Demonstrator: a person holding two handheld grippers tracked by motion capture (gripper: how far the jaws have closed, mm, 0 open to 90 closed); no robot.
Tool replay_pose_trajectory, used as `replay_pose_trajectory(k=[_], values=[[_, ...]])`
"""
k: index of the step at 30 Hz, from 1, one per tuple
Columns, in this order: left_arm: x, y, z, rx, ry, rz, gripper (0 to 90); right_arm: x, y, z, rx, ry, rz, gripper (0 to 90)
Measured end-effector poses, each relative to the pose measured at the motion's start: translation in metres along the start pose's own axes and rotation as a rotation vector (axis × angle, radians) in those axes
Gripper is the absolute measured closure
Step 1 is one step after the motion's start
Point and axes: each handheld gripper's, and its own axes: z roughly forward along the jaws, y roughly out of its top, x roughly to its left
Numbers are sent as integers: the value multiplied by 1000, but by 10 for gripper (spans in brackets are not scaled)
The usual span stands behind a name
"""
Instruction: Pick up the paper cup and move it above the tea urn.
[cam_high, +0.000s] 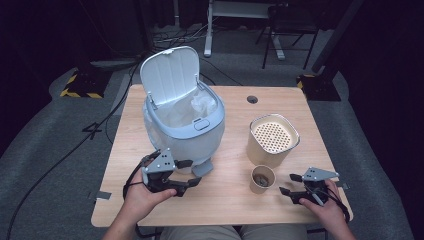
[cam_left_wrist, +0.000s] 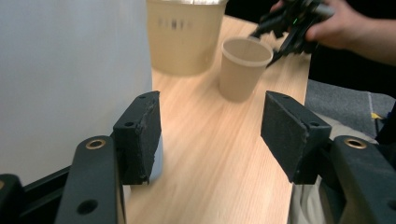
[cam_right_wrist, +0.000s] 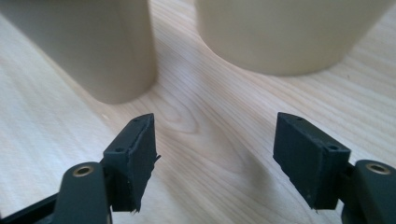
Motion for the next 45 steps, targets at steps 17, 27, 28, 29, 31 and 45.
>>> replay_pose_trajectory(k=[17, 27, 28, 29, 31, 45], values=[[24, -68, 27, 196, 96, -115, 336, 9, 9, -17, -23, 68, 19, 302], [29, -90, 36, 281, 206, -175, 294, 15, 17, -8, -25, 76, -18, 237], [29, -91, 36, 288, 218, -178, 285, 16, 18, -7, -29, 73, -17, 201], [29, -91, 36, 288, 218, -178, 279, 17, 18, -7, -29, 71, -18, 175], [30, -93, 38, 275, 236, -173, 255, 19, 19, -6, -29, 71, -24, 157], [29, -95, 46, 274, 280, -111, 182, 37, 28, 11, -36, 73, -75, 159]])
